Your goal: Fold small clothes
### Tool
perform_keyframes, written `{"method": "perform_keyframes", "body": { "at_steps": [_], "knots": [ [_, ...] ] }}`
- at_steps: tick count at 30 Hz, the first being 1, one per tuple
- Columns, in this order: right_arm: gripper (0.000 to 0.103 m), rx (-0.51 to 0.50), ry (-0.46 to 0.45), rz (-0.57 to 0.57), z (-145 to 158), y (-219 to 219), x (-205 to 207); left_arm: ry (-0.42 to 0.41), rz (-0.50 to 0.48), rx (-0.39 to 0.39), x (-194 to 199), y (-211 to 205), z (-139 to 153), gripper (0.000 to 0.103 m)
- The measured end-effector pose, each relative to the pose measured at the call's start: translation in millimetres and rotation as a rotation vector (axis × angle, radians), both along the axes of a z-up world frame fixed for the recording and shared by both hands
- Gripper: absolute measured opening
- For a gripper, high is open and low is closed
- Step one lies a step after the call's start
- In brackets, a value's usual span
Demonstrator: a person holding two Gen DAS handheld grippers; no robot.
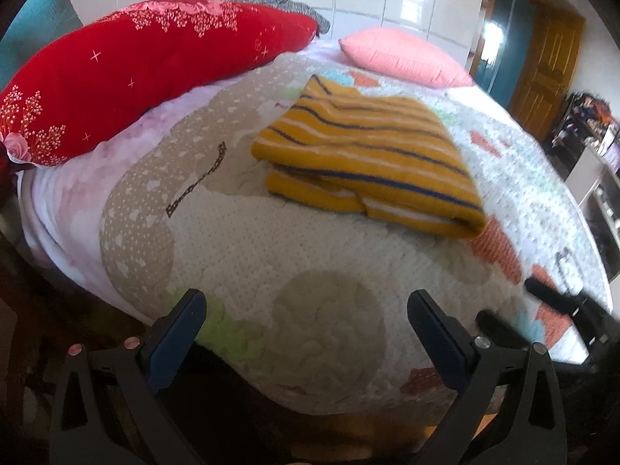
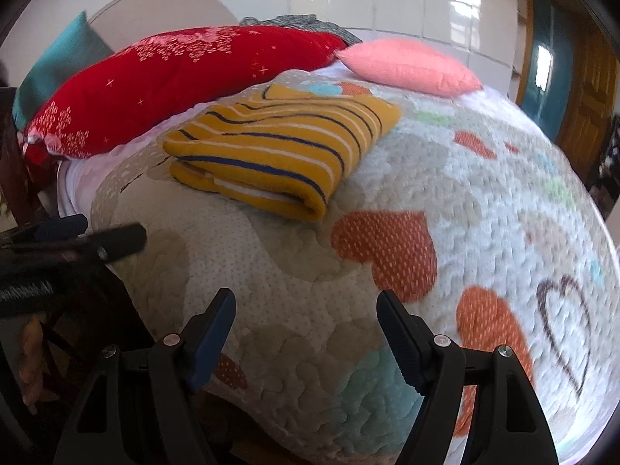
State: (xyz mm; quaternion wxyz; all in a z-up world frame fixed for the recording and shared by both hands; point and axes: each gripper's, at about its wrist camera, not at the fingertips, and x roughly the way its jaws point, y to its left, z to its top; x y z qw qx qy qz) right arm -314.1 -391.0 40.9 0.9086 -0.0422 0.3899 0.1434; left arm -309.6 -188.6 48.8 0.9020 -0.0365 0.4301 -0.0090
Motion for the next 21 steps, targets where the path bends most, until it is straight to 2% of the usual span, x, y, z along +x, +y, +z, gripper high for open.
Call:
{"method": "perform_keyframes", "body": {
  "at_steps": [6, 21],
  "knots": [
    [0.081, -0.027, -0.047, 0.01, 14.2, 9.8, 14.1, 0.014, 0.015, -0.006, 0.0, 8.4, -6.1, 0.103],
    [0.081, -0.048, -0.036, 0.031, 13.0, 22.3, 16.0, 0.018, 0.043, -0.053, 2.0, 30.9, -11.6, 0.103]
  ]
}}
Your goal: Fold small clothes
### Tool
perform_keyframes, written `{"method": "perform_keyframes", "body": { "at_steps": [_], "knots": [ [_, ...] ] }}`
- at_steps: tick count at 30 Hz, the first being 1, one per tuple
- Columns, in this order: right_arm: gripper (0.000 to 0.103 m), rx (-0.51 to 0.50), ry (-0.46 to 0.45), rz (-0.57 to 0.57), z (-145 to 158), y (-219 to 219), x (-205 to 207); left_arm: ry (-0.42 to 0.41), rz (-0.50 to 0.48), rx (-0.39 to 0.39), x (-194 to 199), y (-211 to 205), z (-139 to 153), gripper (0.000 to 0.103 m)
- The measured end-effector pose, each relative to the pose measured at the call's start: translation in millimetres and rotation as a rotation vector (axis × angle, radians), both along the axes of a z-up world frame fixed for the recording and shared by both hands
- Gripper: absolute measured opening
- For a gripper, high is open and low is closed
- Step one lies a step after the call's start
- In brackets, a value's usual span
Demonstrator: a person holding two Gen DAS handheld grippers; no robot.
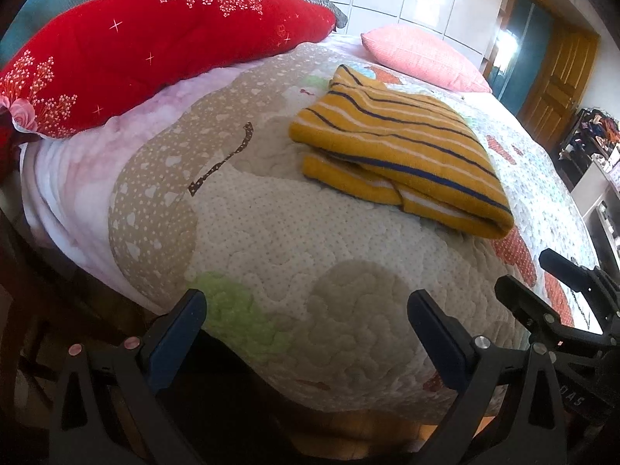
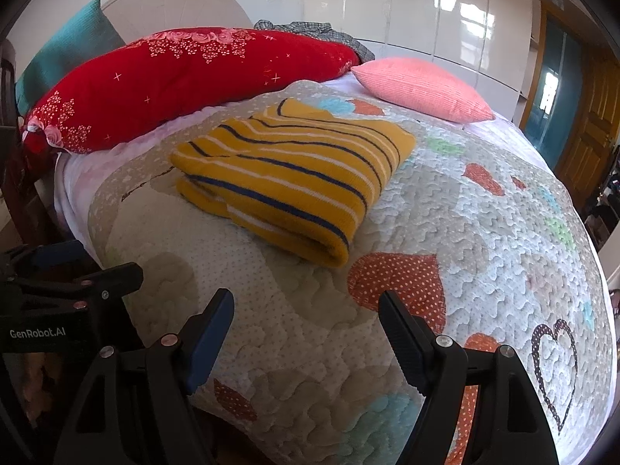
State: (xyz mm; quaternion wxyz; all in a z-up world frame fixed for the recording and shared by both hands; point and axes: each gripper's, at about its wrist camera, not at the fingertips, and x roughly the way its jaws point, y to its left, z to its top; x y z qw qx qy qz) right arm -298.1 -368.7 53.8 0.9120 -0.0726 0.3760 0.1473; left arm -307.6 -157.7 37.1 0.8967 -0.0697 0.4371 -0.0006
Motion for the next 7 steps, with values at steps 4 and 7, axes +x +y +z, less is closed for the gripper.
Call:
{"method": "perform_keyframes", "body": {
  "at_steps": [4, 7],
  "knots": [
    [0.081, 0.009, 0.012, 0.018, -0.9, 4.0, 3.6, -0.001, -0.003, 0.003, -0.1, 0.3, -0.1, 0.103],
    [0.081, 0.017, 0.034, 0.029, -4.8, 6.3, 9.1, -0.003, -0.008, 0.01, 1.0, -0.2, 0.1, 0.103]
  ]
}}
